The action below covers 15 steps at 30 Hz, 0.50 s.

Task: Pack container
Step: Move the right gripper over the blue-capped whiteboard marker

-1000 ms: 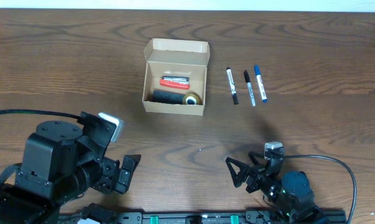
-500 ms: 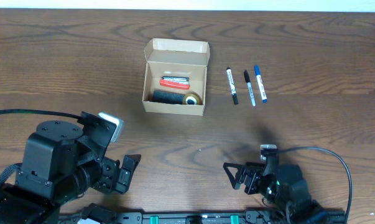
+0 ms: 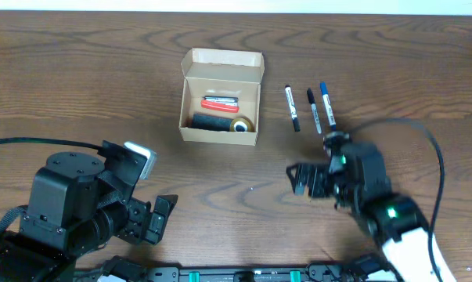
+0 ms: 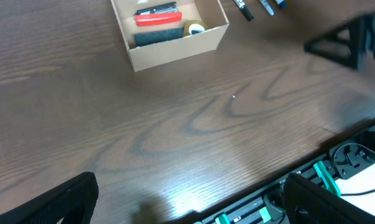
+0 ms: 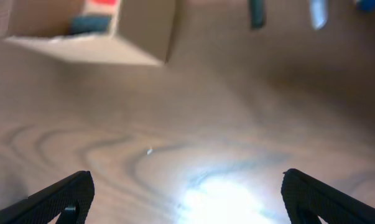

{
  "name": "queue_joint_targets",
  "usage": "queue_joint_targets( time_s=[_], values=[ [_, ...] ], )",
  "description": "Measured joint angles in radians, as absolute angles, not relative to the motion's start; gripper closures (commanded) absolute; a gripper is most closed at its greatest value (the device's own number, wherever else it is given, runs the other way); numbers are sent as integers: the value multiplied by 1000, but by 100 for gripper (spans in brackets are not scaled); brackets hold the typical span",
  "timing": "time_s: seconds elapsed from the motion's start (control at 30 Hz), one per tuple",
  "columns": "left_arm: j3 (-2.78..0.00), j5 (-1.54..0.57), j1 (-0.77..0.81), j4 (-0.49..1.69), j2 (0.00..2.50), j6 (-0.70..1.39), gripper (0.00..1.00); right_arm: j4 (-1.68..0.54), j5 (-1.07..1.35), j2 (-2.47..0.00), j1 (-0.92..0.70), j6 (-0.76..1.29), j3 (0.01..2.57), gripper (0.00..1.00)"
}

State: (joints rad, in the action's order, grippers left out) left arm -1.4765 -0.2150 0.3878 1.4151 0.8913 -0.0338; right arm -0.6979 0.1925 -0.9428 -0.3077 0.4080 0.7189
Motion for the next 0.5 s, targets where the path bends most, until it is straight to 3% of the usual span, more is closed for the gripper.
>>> queue_joint_targets(
  time_s=[0.5],
  values=[
    [-1475,-215,388,1415,891,-34,4,-689,2,-1503,-89,172,1165,3]
  ],
)
